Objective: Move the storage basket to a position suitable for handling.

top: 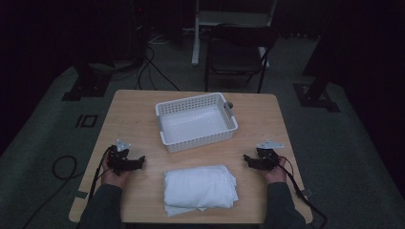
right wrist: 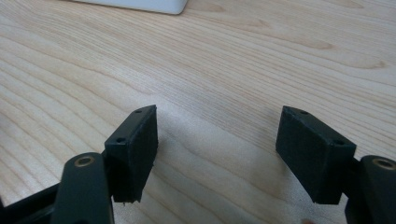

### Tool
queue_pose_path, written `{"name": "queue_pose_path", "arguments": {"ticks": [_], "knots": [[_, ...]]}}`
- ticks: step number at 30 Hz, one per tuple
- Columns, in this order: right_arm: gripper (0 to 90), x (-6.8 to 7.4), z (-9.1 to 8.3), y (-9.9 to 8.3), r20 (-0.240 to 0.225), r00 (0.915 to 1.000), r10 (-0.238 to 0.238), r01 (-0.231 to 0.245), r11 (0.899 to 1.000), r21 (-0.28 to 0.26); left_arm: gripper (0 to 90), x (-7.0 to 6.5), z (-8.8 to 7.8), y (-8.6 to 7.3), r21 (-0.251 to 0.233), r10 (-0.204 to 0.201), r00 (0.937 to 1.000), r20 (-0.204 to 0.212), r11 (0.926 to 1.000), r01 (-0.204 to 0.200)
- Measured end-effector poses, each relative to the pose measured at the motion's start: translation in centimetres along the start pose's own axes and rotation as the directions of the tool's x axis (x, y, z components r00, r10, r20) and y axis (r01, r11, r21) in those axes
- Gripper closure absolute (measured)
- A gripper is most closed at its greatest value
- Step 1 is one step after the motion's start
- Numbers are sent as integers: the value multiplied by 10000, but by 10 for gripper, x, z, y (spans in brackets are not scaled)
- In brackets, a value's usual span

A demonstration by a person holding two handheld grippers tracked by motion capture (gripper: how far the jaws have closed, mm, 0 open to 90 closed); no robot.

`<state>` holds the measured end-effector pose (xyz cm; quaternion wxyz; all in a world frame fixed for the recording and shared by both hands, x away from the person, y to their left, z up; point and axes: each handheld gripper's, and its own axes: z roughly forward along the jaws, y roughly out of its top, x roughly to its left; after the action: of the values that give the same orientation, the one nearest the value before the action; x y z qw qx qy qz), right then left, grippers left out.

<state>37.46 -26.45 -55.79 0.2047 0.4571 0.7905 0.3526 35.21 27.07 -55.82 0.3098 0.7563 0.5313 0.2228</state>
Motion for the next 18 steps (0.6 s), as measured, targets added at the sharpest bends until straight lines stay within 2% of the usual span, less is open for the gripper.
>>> {"name": "queue_pose_path", "arguments": {"ticks": [2,4,9,18], "knots": [[297,0,0,0,-12,10000,-32,32,10000,-11,102,0,0,0,-11,1,10000,-2,10000,-1],[296,0,0,0,-19,10000,-5,5,10000,-8,157,-1,-2,-1,-133,42,10000,40,9999,-41],[296,1,1,0,101,9999,96,-96,10000,-17,178,-3,-4,-3,-198,56,10000,54,9998,-55],[243,6,2,2,203,9996,211,-214,9997,101,338,-7,-8,-5,-378,310,9990,307,9988,-298]]}}
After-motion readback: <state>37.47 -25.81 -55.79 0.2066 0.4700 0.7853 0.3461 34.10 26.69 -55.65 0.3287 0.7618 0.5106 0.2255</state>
